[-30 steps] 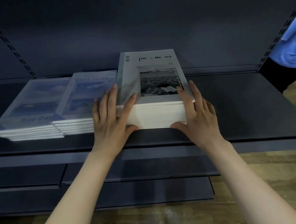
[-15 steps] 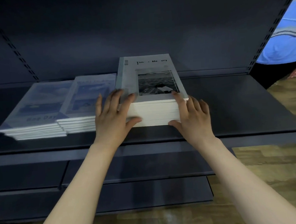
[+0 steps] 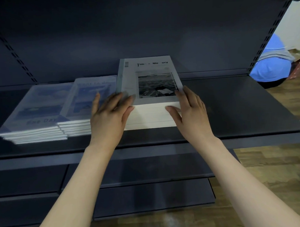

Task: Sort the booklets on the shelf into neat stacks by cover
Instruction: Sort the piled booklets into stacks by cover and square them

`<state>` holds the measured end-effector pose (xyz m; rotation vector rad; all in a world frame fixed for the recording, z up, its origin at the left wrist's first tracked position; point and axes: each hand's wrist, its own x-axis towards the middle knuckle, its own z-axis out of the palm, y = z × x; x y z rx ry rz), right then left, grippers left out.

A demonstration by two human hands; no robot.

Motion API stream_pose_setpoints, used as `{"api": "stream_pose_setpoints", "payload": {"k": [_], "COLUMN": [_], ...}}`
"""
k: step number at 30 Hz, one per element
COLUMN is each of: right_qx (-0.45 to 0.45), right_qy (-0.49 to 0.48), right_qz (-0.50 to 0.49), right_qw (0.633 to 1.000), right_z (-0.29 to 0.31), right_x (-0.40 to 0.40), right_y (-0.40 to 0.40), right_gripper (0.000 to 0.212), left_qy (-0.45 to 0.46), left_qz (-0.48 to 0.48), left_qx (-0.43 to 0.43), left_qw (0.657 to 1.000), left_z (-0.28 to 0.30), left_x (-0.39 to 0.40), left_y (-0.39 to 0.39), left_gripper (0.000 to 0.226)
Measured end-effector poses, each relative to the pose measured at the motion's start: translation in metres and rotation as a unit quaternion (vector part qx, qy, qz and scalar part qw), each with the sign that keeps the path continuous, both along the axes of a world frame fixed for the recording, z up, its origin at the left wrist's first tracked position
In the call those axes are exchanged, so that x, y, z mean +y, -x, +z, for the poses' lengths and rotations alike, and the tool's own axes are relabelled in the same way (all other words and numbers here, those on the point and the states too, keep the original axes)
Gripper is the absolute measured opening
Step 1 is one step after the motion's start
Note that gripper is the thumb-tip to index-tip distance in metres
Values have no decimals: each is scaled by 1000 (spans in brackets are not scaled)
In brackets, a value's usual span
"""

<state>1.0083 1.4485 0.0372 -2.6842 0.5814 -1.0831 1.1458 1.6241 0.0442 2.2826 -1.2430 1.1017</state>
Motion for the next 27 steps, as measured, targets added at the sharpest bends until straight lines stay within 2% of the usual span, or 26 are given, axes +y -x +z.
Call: {"api": "stream_pose_setpoints", "payload": {"k": [5, 9, 15, 17, 20, 27], "right_qx": [31, 62, 54, 49, 43, 31], "right_qy": [-41, -119, -128, -141, -151, -160], "right_qz": [20, 34, 28, 25, 21, 11], "right_qw": [998, 990, 990, 988, 987, 987], "right_z": [0, 8, 7, 9, 8, 10], "right_x": [0, 1, 0, 2, 2, 6], "right_y": [0, -3, -2, -1, -2, 0], "right_gripper": [60, 67, 66, 66, 71, 68], "left_qy": [23, 46, 53, 72, 97, 69], "left_qz": [-16, -32, -55, -87, -131, -122], "left_qx": [33, 89, 165, 226, 341, 362], "left_qw": [999, 994, 983, 968, 926, 922], "left_z": [1, 5, 7, 10, 16, 23], "left_x": [0, 2, 3, 3, 3, 4], "left_y": [1, 1, -2, -3, -4, -3], "left_gripper": [31, 30, 34, 35, 34, 33]}}
